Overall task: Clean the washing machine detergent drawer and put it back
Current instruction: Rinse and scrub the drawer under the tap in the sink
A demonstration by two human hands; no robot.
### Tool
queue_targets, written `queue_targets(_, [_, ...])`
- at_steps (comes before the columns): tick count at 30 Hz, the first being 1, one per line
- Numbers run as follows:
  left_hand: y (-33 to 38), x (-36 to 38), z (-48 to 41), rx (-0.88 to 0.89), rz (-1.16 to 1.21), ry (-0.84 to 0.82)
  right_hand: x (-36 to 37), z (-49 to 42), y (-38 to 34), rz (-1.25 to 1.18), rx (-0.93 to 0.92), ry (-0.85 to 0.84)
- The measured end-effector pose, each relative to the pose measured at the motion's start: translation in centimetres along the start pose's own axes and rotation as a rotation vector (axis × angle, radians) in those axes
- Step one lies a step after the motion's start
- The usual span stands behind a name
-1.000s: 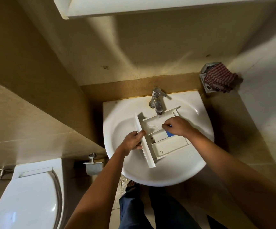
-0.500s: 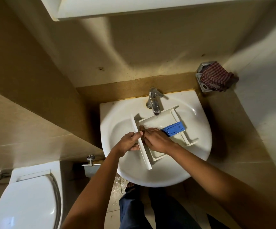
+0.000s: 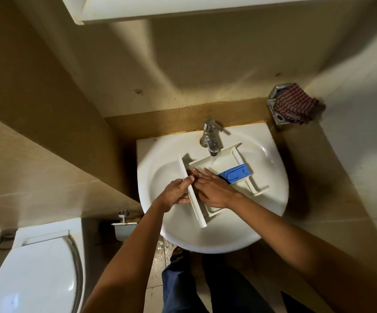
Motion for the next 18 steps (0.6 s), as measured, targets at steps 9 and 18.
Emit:
queue_targets(9, [0.4, 1.0, 0.0, 0.0, -0.032, 0.075, -0.8, 0.5, 2.1, 0.16, 0.009, -0.029])
queue_targets(18, [0.9, 1.1, 0.0, -0.019, -0.091, 0.156, 0.8, 0.5, 1.0, -0.107, 0.284, 0.167])
Point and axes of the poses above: each hand's wrist, its own z-axis away from the middle knuckle, its own x-axis out of the palm, y = z × x, the point moved 2 cm from there along -z, towards the middle knuckle, and after that the axes turned 6 degrees about -z, right-handed, at the moved point
